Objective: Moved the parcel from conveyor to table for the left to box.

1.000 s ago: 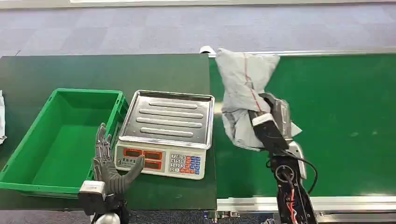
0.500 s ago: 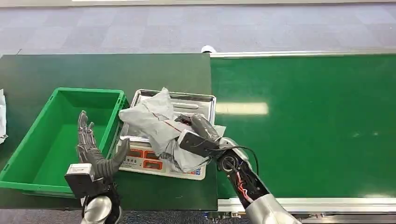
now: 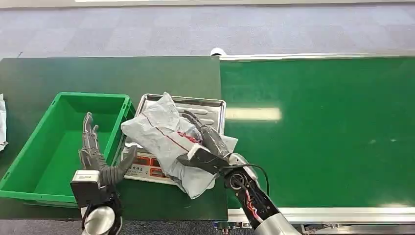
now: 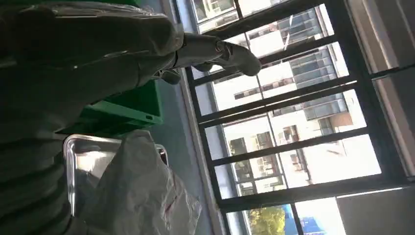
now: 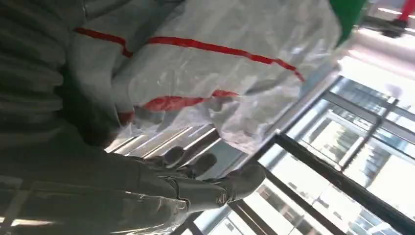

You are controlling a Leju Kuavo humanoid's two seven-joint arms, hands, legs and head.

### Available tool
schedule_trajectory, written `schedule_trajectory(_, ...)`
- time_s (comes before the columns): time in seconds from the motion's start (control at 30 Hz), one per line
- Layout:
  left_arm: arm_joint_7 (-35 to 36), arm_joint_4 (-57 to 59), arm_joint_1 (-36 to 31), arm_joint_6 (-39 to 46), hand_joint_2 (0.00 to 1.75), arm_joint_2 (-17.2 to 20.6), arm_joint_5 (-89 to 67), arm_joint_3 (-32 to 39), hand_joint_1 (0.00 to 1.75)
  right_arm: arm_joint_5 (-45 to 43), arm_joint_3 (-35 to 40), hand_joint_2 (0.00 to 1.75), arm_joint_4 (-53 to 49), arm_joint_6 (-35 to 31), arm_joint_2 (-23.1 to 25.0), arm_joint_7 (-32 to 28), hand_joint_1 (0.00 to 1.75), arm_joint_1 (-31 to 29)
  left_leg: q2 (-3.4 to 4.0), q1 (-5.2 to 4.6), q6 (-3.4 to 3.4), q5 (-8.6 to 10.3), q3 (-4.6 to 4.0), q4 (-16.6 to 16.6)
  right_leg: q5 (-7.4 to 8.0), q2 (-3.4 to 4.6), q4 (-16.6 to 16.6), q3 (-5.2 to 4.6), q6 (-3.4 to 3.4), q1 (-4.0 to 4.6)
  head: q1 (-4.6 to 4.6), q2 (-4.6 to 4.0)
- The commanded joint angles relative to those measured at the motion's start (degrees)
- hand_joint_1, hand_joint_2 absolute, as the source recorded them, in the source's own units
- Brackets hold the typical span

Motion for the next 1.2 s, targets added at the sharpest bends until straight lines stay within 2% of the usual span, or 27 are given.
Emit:
schedule_trajectory(0.03,2.10,0.24,-0.92,-2.15,1.75,0.58,-0.98,0.21,0.00,-4.20,-0.56,1.75,-14.10,2.96,-3.47,-1.80,0.00,5.40,-0.06,0.03,0.04,-0.01,0.02,0.00,-0.01,-0.14,-0.07,0.10,-0.02,0.05,-0.02,0.00)
schedule_trajectory(0.27,2.10,0.24,-0.92,-2.15,1.75,0.58,-0.98,0.21,0.00,-4.20,-0.56,1.75,-14.10,2.96,-3.47,-1.80,0.00,5.40,-0.01,0.02,0.01,-0.01,0.02,-0.03,0.03,-0.08,-0.08,0.06,-0.04,0.04,-0.02,0.00)
schedule_trajectory(0.3,3.06,0.60,-1.01,-3.51,1.75,1.09,-1.65,-0.32,0.00,-5.60,-0.89,1.75,-15.09,2.54,-3.29,-3.44,0.00,5.83,-0.01,0.01,0.01,-0.01,0.03,-0.03,0.01,-0.08,-0.06,0.05,-0.04,0.02,-0.02,0.00)
schedule_trajectory(0.43,9.03,1.80,-1.90,-8.29,1.75,3.10,-7.73,-2.10,0.00,-9.06,0.34,1.75,-29.80,-0.18,-6.50,-4.09,0.00,13.03,-0.19,0.02,0.02,-0.01,0.06,-0.06,-0.04,-0.29,-0.11,0.15,-0.04,0.04,-0.04,0.00)
schedule_trajectory(0.47,12.22,2.76,-2.44,-10.21,1.75,4.05,-10.46,-3.28,0.00,-12.11,0.45,1.75,-32.13,1.11,-7.13,-4.74,0.00,14.49,-0.19,0.01,0.02,0.00,0.03,-0.05,-0.04,-0.26,-0.09,0.10,-0.03,0.02,0.00,0.00)
schedule_trajectory(0.63,19.40,7.87,-6.56,-15.47,1.75,5.38,-23.38,-8.42,0.00,-14.48,3.35,1.75,-38.18,1.66,-8.34,-5.75,0.00,18.58,-0.23,-0.01,0.02,-0.01,0.03,-0.06,-0.05,-0.31,-0.09,0.12,-0.02,0.01,-0.02,0.00)
schedule_trajectory(0.73,22.68,12.38,-10.16,-18.00,1.75,4.86,-34.27,-13.05,0.00,-14.48,3.89,1.75,-36.99,1.28,-8.29,-5.25,0.00,18.66,-0.22,0.01,0.01,0.01,0.08,-0.10,-0.01,-0.33,-0.16,0.17,-0.05,0.04,-0.02,0.00)
schedule_trajectory(0.97,24.86,20.20,-13.82,-23.92,1.75,2.02,-42.00,-20.71,0.00,-14.38,4.27,1.75,-35.94,1.23,-8.00,-5.67,0.00,18.48,-0.20,-0.03,0.03,0.01,0.08,-0.08,-0.01,-0.27,-0.13,0.14,-0.02,-0.01,-0.02,0.00)
schedule_trajectory(1.03,25.48,23.89,-15.03,-25.28,1.75,1.63,-42.74,-21.71,0.02,-17.18,4.45,1.75,-36.21,3.54,-7.99,-6.32,0.00,18.74,-0.18,0.00,0.04,0.00,0.11,-0.10,0.00,-0.26,-0.18,0.19,-0.02,0.01,-0.02,0.00)
schedule_trajectory(1.07,25.46,25.32,-15.29,-25.60,1.75,1.65,-42.73,-21.86,0.16,-17.89,4.38,1.75,-36.50,4.20,-7.97,-6.47,0.00,19.05,-0.18,-0.03,0.04,-0.01,0.11,-0.09,-0.02,-0.25,-0.15,0.17,-0.02,-0.01,-0.04,0.00)
schedule_trajectory(1.13,25.61,27.28,-15.26,-25.99,1.75,2.21,-43.23,-22.07,1.06,-18.36,4.24,1.75,-37.34,4.76,-7.79,-6.60,0.00,19.75,-0.15,-0.01,0.03,0.00,0.18,-0.14,0.00,-0.24,-0.21,0.25,-0.03,0.01,-0.04,0.00)
schedule_trajectory(1.17,25.71,27.63,-15.08,-25.97,1.75,2.40,-43.45,-21.99,1.26,-18.31,4.16,1.75,-37.69,4.85,-7.74,-6.59,0.00,20.00,-0.11,-0.01,0.04,-0.01,0.27,-0.20,0.01,-0.22,-0.28,0.33,-0.05,0.02,-0.02,0.00)
schedule_trajectory(1.2,25.72,27.74,-14.94,-26.01,1.75,2.58,-43.45,-21.89,1.29,-18.29,4.14,1.75,-37.82,4.87,-7.70,-6.58,0.00,20.10,-0.07,-0.03,0.01,-0.03,0.13,-0.09,-0.01,-0.11,-0.12,0.16,-0.02,-0.02,-0.02,0.00)
